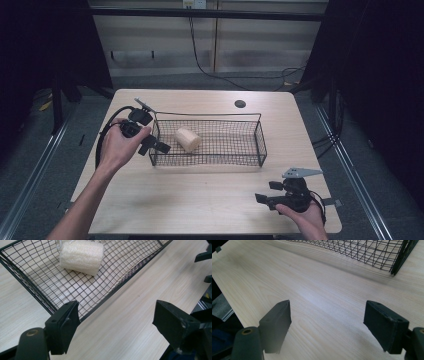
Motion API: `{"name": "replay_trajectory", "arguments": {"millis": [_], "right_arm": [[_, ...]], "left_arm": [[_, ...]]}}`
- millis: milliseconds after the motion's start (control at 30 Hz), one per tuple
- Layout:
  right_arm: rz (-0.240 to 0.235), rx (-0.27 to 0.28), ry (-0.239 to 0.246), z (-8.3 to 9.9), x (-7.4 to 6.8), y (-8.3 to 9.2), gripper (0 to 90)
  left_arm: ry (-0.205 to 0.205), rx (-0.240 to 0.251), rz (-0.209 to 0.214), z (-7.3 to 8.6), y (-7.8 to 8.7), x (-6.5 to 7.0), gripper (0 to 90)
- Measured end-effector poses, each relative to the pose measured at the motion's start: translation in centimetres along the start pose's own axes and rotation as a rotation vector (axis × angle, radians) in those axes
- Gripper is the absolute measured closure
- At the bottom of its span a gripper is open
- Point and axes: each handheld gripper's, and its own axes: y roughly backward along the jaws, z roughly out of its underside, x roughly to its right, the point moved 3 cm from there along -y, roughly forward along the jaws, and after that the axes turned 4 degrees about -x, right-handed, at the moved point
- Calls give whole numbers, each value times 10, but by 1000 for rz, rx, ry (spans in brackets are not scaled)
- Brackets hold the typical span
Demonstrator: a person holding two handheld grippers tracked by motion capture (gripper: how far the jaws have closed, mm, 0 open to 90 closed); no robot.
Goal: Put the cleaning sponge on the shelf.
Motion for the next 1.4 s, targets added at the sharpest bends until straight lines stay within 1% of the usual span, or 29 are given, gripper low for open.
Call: {"name": "replay_trajectory", "arguments": {"millis": [100, 200, 267, 300, 333, 367, 467, 500, 533, 600, 733, 800, 867, 967, 1033, 1133, 1167, 1233, 1300, 1333, 1400], "right_arm": [[1, 0, -1, 0, 0, 0, 216], [2, 3, -3, 0, 0, 0, 216], [3, 4, -4, 0, 1, 0, 216], [4, 3, -7, 0, 1, 0, 215], [5, 3, -5, 0, 1, 0, 215], [4, 3, -3, 0, 1, 0, 215], [5, 4, -7, 0, 1, 0, 215], [5, 5, -7, 0, 1, 0, 215], [5, 5, -5, 0, 1, 0, 215], [7, 4, -7, 0, 1, 0, 215], [8, 4, -6, 0, 1, 0, 215], [9, 4, -6, -1, 0, -1, 215], [7, 7, -4, -1, 0, -1, 215], [9, 10, -7, -1, 0, -1, 215], [10, 12, -6, -1, 0, -1, 215], [12, 16, -6, -1, 0, -1, 215], [12, 14, -7, -1, 0, -1, 214], [13, 11, -9, -1, 0, -2, 214], [14, 10, -8, -1, 0, -2, 216], [15, 12, -7, -1, 0, -2, 216], [21, 14, -6, -1, 0, -1, 217]], "left_arm": [[-6, 28, -10, 9, 3, 1, 205], [-6, 57, -1, 20, 4, 2, 197], [-14, 70, 10, 27, 4, 3, 197], [-24, 76, 4, 30, 5, 4, 197], [-22, 82, 3, 33, 6, 6, 196], [-42, 74, -5, 36, 7, 6, 196], [-28, 115, -30, 45, 10, 6, 197], [-32, 109, -29, 49, 10, 5, 197], [-23, 119, -34, 53, 10, 5, 197], [-16, 128, -51, 60, 11, 3, 197], [-7, 157, -58, 75, 11, 0, 197], [6, 170, -56, 83, 9, 1, 197], [10, 170, -57, 93, 7, 3, 197], [18, 189, -56, 106, 3, 3, 197], [37, 206, -56, 114, 1, 1, 197], [68, 236, -37, 124, -1, -1, 195], [67, 231, -40, 127, -3, -1, 187], [80, 265, -47, 133, -5, -1, 186], [85, 259, -25, 139, -9, 0, 182], [88, 256, -28, 143, -10, 0, 182], [94, 296, -55, 150, -10, 1, 182]]}}
